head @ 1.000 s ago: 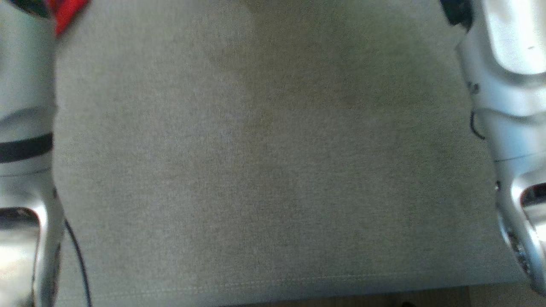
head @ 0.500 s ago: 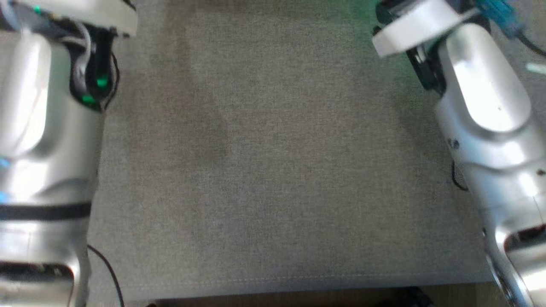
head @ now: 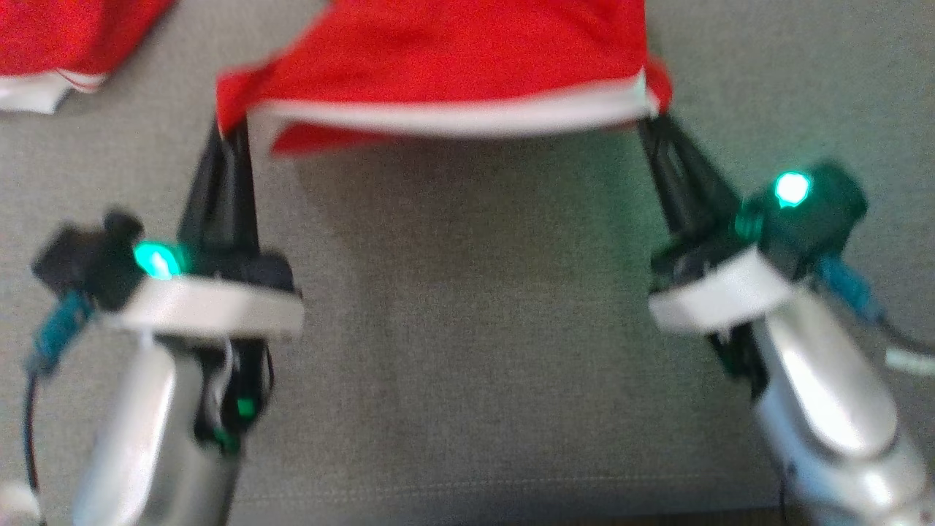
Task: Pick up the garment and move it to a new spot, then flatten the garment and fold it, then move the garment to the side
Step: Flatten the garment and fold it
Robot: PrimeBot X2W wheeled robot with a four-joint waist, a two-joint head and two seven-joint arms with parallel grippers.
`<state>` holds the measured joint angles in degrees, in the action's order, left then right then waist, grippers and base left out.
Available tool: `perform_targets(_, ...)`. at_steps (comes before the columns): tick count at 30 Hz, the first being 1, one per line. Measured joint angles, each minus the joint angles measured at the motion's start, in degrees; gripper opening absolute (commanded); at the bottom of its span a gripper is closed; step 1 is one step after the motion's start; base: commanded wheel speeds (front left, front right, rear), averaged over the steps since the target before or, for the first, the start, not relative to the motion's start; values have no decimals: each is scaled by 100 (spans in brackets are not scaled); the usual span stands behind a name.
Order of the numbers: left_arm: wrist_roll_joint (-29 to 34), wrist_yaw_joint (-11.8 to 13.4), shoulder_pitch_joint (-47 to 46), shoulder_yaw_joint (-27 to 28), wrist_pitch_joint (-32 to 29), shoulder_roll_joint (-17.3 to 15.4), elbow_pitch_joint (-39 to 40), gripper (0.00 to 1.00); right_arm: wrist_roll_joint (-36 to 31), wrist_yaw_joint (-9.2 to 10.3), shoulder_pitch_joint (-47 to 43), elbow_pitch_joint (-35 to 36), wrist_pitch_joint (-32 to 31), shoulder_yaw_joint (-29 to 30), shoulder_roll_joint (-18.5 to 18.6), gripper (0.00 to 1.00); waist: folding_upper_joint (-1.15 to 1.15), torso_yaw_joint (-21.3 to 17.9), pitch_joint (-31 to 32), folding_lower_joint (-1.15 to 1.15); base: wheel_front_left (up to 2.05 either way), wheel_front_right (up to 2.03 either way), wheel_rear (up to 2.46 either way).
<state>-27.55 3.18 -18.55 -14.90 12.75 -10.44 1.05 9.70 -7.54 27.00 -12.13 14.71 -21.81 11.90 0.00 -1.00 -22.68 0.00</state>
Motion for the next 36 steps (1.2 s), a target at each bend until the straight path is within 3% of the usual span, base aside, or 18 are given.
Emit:
perform_targets(11, -12, 552, 2443, -96, 97, 24, 1422, 0, 29, 0, -2198, 1207, -10, 125, -8, 0, 0, -202, 1004, 0, 0, 0, 0)
perform_targets(19, -156, 822, 3319, -69, 36, 47, 1872, 0, -15, 0, -3174, 1880, -364, 148, -7, 0, 0, -387, 1068, 0, 0, 0, 0)
perform_targets(26, -187, 622, 2811, 23, -14, -33, 1219, 0, 47, 0, -2917, 1562, -353, -9, -48, 0, 0, -402, 826, 0, 0, 0, 0)
perform_targets(36, -163, 298, 582, -52, -557, -171, -593, 0, 113, 0, -1762, 515, -151, 78, -444, 0, 0, -419, 437, 0, 0, 0, 0)
